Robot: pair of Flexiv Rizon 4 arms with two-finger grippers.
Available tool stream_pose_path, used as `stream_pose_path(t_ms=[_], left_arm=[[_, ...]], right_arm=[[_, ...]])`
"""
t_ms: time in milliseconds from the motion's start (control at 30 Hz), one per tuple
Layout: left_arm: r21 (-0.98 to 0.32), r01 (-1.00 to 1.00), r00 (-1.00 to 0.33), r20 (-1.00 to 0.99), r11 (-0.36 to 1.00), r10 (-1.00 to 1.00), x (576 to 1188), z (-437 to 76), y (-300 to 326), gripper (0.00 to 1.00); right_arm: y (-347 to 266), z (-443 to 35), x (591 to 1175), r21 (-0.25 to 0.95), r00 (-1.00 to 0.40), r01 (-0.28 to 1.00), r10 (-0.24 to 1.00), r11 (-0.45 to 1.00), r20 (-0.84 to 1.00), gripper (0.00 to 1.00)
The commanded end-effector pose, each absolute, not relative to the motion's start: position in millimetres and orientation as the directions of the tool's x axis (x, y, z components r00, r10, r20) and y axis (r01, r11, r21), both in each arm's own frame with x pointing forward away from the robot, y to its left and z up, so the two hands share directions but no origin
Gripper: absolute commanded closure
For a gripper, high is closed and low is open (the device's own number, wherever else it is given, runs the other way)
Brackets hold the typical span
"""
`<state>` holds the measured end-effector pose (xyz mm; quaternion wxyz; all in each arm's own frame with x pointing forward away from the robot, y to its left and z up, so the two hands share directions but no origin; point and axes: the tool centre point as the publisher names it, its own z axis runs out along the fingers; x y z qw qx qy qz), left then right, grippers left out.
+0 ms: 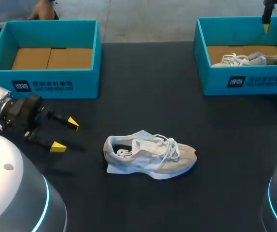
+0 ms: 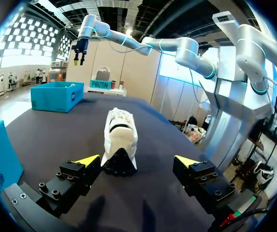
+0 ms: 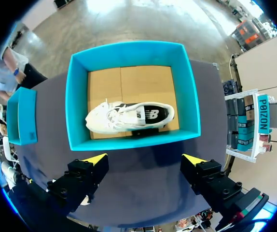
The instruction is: Take the shoe out of the shoebox, open the shoe tongue, remove and reinsert the insole, then place the shoe into the shoebox
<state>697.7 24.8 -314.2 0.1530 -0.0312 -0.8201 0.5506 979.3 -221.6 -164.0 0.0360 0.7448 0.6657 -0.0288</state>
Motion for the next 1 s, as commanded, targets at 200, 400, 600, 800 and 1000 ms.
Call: stream_pose_path(t_ms=[200,400,600,800,1000], left_arm=[[-0.94,-0.158,-0.964,0.213,0.303,0.16,704.2,-333.9,22.6,0.0],[-0.95,-0.132,-0.979,0.17,0.285,0.112,708.8,-341.3,16.1,0.0],[-0.956,-0.118,-0.986,0.145,0.267,0.083,713.2,-355.5,4.2,0.0],[-0.96,-0.12,-0.988,0.141,0.254,0.066,715.7,-366.6,-5.5,0.0],[-0.961,-0.117,-0.988,0.138,0.25,0.07,712.8,-374.2,-10.2,0.0]], right_arm=[[-221.6,-164.1,978.7,0.016,0.113,0.994,0.989,-0.112,-0.091,0.0],[-221.6,-164.1,978.7,0.016,0.113,0.994,0.989,-0.112,-0.091,0.0],[-221.6,-164.1,978.7,0.016,0.113,0.994,0.989,-0.112,-0.091,0.0],[-221.6,-164.1,978.7,0.016,0.113,0.994,0.989,-0.112,-0.091,0.0],[-221.6,-164.1,978.7,0.016,0.113,0.994,0.989,-0.112,-0.091,0.0]])
